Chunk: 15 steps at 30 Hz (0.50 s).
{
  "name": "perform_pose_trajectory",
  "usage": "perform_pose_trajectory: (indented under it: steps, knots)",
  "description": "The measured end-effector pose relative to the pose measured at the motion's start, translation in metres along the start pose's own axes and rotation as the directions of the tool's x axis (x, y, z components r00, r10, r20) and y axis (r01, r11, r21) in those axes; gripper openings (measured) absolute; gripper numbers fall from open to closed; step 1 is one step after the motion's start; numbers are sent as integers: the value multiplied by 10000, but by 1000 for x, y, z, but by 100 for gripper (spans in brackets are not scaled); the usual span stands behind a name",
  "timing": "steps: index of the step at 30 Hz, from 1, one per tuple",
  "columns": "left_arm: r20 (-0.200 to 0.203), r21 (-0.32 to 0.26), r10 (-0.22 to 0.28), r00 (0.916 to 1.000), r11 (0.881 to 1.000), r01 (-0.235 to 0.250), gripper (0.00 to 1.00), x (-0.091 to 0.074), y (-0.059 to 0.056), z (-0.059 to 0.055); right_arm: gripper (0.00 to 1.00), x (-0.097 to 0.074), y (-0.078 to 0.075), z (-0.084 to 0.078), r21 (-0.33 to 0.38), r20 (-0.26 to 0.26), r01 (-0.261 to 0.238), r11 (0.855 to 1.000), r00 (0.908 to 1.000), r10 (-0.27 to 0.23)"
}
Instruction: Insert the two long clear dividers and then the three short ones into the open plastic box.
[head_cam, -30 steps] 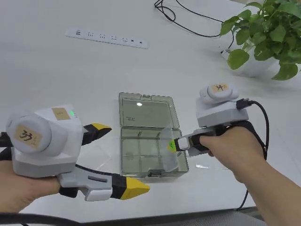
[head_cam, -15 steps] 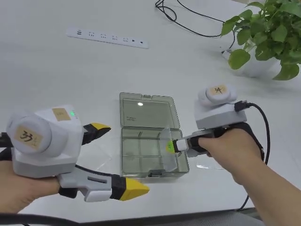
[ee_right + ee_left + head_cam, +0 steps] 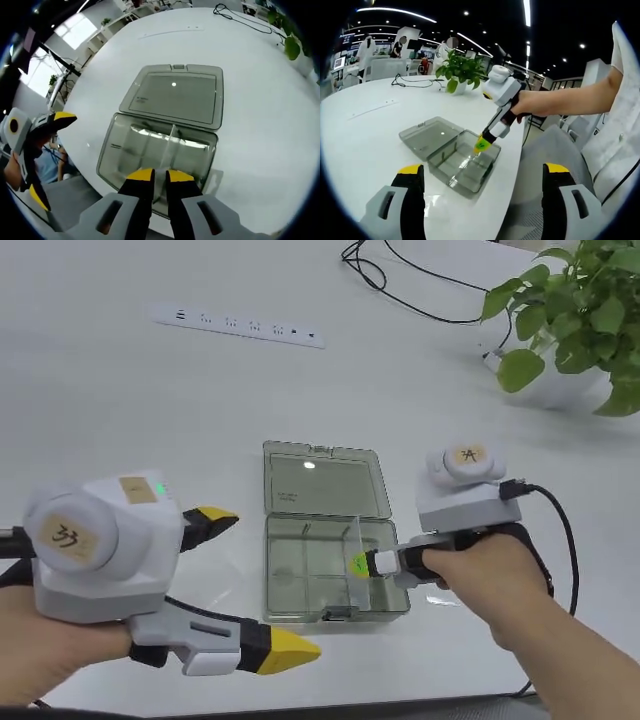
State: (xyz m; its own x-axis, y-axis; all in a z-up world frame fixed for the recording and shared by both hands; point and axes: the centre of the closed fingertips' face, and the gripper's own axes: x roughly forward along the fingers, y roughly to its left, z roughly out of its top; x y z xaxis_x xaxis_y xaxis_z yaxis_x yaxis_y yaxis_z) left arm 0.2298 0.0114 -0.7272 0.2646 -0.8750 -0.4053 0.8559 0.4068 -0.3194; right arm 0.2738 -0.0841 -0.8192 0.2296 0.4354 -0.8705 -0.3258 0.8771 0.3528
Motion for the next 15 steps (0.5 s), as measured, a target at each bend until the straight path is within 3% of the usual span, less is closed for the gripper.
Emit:
perform_pose_trajectory:
  steps: [15]
  knots:
    - [51,-187,555,9984,9983,-554,100,-6,0,0,13,0,2,-1,-8,466,-855,9963,9953,854]
